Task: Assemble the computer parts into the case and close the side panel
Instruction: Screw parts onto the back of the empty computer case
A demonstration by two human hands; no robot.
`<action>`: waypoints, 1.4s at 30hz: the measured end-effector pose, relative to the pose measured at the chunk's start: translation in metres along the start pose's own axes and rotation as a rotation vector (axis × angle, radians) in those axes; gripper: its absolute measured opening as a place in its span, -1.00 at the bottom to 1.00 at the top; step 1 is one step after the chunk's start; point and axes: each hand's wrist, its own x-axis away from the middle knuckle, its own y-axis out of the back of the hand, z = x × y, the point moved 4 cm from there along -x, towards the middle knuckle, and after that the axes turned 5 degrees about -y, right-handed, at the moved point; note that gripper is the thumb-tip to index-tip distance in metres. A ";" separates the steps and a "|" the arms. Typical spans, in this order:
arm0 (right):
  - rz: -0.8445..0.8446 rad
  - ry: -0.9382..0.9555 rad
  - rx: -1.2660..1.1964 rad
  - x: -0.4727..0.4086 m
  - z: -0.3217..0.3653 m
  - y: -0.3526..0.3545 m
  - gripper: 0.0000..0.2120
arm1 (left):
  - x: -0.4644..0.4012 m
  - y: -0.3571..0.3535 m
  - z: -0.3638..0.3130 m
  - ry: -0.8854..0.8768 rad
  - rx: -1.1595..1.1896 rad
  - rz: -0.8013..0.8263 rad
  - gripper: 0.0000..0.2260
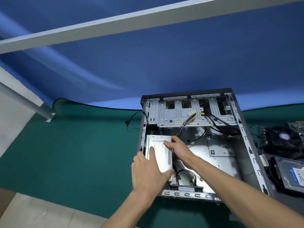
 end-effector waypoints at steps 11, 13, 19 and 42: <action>0.032 0.016 0.235 -0.004 0.002 0.005 -0.72 | -0.038 0.012 0.008 -0.032 0.000 -0.164 -0.66; -0.001 0.043 0.354 -0.001 0.000 0.006 -0.68 | -0.041 0.001 0.017 0.087 0.144 -0.120 -0.48; -0.071 0.107 0.630 0.001 0.003 -0.005 -0.60 | -0.041 -0.024 0.022 0.236 0.328 -0.100 -0.37; -0.136 0.127 0.735 -0.012 0.018 -0.007 -0.60 | -0.065 -0.029 0.034 0.468 0.424 -0.075 -0.39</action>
